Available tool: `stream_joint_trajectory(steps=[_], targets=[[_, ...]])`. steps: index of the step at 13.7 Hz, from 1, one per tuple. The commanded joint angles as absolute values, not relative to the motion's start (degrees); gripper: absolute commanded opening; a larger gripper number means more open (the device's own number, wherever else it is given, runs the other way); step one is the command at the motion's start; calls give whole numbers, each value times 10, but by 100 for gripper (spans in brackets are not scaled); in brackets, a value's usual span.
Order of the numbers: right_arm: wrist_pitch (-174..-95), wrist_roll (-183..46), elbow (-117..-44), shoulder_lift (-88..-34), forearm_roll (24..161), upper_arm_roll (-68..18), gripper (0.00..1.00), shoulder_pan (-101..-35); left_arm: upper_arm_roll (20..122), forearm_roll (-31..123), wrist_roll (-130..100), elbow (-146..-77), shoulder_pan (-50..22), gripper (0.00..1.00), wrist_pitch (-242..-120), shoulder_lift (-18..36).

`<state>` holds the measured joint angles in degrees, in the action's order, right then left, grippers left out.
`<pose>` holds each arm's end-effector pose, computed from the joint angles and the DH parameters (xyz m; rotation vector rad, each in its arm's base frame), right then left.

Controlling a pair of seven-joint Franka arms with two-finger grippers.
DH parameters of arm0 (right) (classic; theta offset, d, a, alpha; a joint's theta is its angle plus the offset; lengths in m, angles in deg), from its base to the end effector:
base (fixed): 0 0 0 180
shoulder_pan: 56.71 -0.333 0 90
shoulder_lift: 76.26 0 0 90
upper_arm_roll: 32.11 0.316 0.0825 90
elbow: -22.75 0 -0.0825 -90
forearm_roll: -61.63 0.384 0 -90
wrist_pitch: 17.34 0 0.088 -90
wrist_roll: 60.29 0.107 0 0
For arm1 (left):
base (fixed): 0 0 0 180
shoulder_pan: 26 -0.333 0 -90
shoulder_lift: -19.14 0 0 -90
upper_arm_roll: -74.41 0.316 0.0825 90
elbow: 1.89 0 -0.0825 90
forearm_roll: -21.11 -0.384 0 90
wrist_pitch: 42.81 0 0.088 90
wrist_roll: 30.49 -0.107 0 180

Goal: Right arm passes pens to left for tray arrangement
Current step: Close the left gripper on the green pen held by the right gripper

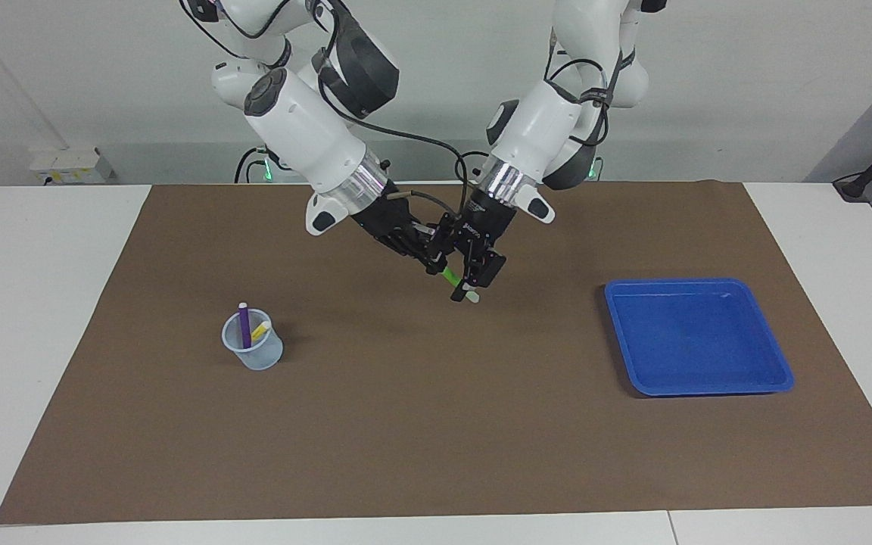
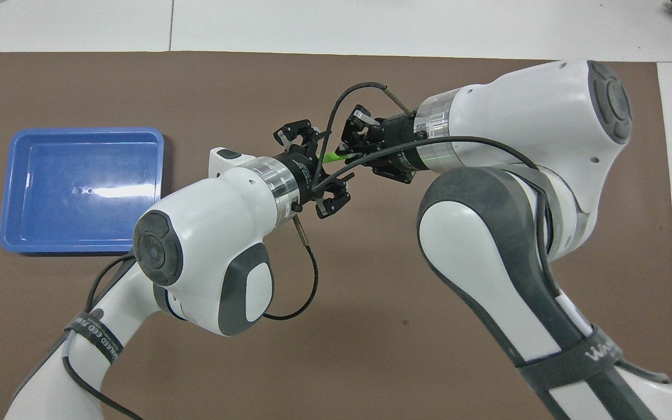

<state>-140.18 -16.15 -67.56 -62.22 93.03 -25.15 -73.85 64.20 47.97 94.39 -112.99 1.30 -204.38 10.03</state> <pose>0.6040 0.2850 0.5384 -2.4174 0.7287 0.0504 0.5236 -0.3665 0.4841 1.3586 1.9594 -0.2700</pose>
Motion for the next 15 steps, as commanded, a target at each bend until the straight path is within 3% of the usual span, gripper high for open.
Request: stream_joint_trajectory(steps=[1,4,5,6,7,15], targets=[[-1412,-154,-686,-627,937,-253,2,-741,646,474,938,-1108,-2,79,-1994,100],[-1407,-149,-692,-630,937,-253,2,-747,646,472,926,-1095,-13,74,-1958,102],[-1407,-146,-693,-631,936,-253,2,-750,646,472,926,-1095,-13,67,-1957,102],[-1407,-146,-693,-632,936,-253,2,-751,646,472,926,-1095,-13,52,-1962,101],[-1406,-146,-693,-632,936,-253,2,-750,646,472,926,-1096,-11,46,-1963,100],[-1406,-147,-699,-636,936,-253,2,-751,646,471,881,-1096,-19,46,-1915,106]])
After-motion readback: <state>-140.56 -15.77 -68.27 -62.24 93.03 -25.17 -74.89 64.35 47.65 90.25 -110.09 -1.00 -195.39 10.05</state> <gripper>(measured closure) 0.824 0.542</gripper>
